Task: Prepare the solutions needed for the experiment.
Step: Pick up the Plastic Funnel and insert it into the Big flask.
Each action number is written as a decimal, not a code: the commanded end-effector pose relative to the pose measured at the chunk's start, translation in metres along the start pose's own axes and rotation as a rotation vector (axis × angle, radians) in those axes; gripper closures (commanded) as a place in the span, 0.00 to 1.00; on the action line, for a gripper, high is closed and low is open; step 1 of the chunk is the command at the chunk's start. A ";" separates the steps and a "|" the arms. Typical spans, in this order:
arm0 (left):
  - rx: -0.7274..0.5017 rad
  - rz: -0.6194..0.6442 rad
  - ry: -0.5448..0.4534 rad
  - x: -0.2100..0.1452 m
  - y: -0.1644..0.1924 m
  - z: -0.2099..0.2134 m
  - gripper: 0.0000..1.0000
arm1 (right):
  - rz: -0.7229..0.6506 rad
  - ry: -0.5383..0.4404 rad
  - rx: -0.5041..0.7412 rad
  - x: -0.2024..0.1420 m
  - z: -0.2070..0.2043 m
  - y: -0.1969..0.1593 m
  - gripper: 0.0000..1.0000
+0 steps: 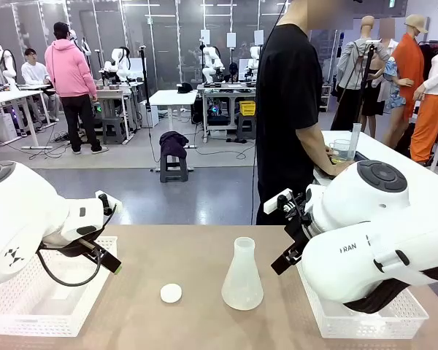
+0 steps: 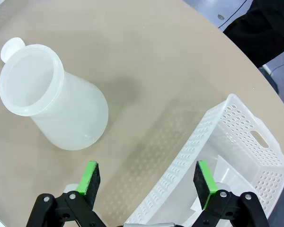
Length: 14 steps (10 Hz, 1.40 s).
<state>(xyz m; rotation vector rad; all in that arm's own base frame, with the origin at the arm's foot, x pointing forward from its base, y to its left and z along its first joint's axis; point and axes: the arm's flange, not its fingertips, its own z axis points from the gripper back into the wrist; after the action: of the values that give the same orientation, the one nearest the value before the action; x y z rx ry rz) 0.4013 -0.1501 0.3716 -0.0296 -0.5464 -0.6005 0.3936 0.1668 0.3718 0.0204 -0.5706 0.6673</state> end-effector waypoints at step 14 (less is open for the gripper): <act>0.000 0.000 0.000 0.000 0.000 0.000 0.00 | -0.002 0.000 0.000 0.000 0.000 0.000 0.00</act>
<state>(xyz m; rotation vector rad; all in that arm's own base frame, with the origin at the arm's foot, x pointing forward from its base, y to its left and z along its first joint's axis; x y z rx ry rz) 0.4013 -0.1501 0.3716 -0.0296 -0.5464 -0.6005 0.3936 0.1668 0.3718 0.0203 -0.5706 0.6674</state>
